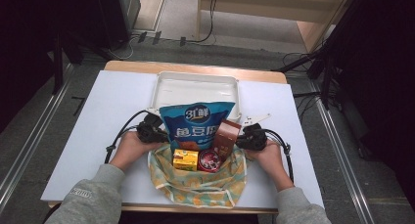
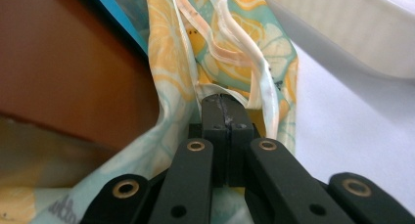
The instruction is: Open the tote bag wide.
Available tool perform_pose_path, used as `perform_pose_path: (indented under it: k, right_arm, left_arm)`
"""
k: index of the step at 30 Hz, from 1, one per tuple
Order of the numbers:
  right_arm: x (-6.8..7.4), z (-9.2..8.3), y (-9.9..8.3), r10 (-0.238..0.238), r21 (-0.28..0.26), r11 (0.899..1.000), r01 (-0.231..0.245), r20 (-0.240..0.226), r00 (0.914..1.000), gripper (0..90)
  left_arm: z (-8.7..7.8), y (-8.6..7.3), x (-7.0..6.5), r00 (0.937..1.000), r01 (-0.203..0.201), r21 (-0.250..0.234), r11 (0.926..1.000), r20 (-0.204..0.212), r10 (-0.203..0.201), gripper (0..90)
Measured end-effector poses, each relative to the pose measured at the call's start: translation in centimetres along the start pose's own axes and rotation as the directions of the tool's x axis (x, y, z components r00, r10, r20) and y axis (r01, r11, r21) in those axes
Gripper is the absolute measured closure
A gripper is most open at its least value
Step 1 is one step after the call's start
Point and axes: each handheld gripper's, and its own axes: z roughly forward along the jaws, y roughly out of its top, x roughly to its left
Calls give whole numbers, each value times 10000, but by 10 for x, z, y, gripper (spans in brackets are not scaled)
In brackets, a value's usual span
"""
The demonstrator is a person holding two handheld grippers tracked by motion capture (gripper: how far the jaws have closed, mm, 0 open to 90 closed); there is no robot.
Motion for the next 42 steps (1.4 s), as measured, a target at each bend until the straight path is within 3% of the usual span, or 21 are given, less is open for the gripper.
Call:
perform_pose_path:
  k: [5,8,11,18,22,32,36,42]
  right_arm:
    - [-2,-2,-1,103,7,9999,-103,-17,9999,900]
    - [-3,-2,0,216,38,9998,-216,-62,9997,900]
    - [-3,-3,1,365,84,9993,-364,-33,9993,900]
    - [-2,-12,5,385,-350,9987,-381,123,9992,890]
    - [-2,-21,8,417,-776,9962,-402,171,9990,847]
    - [0,-32,10,537,-904,9948,-476,668,9963,657]
    - [-1,-35,10,634,-994,9935,-549,845,9944,563]
    - [-7,-40,10,1125,-1108,9887,-1011,1016,9884,526]
  left_arm:
    - [-2,-2,3,9996,203,-50,9998,207,-202,900]
    - [-2,-2,3,9997,117,-51,9999,202,-116,900]
    - [-2,-2,4,9984,436,-110,9990,376,-432,890]
    - [-11,3,-1,9993,294,-328,9990,237,-287,808]
    - [-19,5,-5,9998,183,-485,9987,69,-180,771]
    - [-39,8,-12,9999,58,-846,9964,138,-46,678]
    - [-47,10,-15,9992,350,-981,9946,225,-329,627]
    - [-54,12,-21,10000,47,-849,9964,-21,-49,577]
